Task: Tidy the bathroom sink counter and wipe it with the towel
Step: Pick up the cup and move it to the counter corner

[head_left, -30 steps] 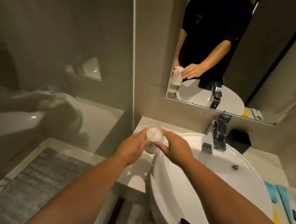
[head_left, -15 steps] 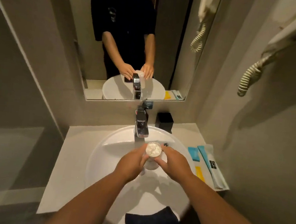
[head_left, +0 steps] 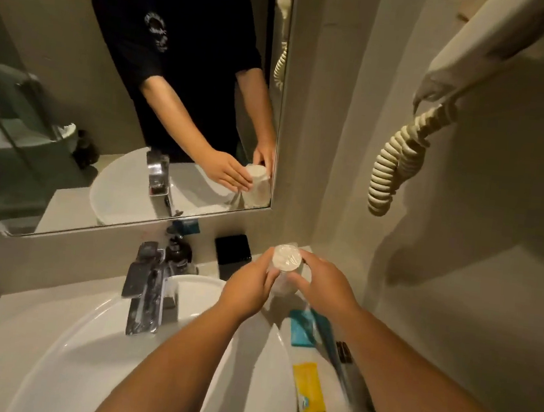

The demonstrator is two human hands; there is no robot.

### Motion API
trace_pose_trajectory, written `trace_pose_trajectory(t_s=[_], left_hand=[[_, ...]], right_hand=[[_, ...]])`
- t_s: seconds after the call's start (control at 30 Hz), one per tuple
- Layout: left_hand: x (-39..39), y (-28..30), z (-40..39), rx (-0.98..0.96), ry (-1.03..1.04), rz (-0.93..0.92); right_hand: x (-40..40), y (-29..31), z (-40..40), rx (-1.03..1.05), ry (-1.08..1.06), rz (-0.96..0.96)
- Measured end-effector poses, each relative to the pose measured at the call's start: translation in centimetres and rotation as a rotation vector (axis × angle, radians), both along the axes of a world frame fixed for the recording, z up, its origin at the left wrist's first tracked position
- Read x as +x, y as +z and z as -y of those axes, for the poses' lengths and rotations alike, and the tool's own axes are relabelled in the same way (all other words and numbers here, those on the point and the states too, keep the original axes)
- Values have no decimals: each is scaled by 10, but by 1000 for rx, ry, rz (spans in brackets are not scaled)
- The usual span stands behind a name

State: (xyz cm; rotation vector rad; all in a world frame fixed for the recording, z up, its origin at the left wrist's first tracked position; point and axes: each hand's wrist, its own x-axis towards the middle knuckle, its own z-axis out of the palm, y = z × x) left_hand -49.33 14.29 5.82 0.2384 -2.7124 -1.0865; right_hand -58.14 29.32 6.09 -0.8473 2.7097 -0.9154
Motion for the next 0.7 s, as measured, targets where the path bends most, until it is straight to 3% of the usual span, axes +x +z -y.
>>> trace_pose_trajectory(t_s=[0.3, 0.5, 0.7], left_hand=[[-99, -75, 15, 74, 18, 45], [-110, -105, 21, 85, 15, 127], [-111, -100, 21, 102, 3, 165]], right_hand=[[-82, -70, 25, -35, -91, 68], [-93, -99, 28, -21, -78, 81], [-95, -103, 29, -34, -84, 91]])
